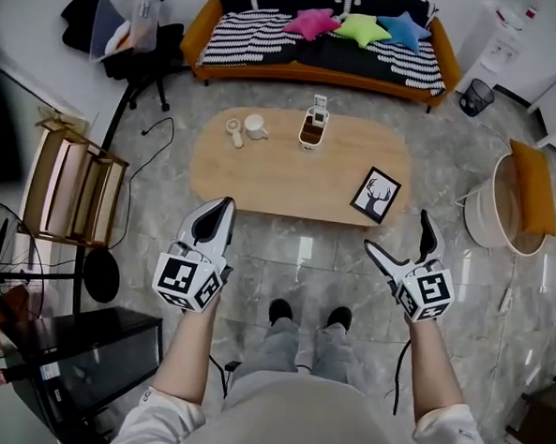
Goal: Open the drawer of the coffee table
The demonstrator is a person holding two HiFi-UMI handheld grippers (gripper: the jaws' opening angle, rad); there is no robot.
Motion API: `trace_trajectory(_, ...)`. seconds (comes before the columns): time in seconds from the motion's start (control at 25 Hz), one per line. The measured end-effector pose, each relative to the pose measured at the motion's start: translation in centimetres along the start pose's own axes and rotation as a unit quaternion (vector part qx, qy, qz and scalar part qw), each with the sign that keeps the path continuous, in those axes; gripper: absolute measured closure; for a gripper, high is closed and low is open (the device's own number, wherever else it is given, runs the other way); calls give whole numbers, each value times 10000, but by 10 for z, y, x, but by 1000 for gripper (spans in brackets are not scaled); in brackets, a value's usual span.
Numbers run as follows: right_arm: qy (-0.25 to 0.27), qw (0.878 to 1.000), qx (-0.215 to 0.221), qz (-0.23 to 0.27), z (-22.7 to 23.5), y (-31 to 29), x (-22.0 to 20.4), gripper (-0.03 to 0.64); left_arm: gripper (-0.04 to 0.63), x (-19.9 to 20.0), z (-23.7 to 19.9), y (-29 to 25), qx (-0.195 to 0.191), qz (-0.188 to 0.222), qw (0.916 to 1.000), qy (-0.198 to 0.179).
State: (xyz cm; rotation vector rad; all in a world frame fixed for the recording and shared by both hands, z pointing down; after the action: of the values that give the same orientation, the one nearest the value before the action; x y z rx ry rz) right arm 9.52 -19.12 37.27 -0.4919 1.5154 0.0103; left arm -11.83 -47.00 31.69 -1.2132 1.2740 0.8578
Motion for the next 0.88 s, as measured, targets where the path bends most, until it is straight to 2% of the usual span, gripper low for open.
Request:
trace_trajectory(0.24,-522,9985,99,-162,7,-10,-63,28,597,-23,25,-8,23,-50,10000,64)
trace_trajectory(0.44,-861,9942,249,-595,-11,-27,-156,28,597,-59,41,-23,-82,38,9999,70)
trace_trajectory(0.68,-1082,9885,390,-978,-26,-64,-272,28,597,-118,47,-46,-321,253,9991,-73)
trace_trajectory(0.88,-1111,9861,455,-1150,-27,-106,-359,29,597,-188,43,-76,-424,340,9984,-138)
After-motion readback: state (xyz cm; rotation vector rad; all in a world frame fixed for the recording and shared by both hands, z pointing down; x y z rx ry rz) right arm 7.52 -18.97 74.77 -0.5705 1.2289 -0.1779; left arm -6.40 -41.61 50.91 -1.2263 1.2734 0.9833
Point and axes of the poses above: the fingertips, and each gripper's own axes: y backward along the fingers, z to its right, x out of its top, the point moved 4 cm from there along y, backward along the fingers, and after that the axes turned 3 degrees about y, right-handed, at the moved point
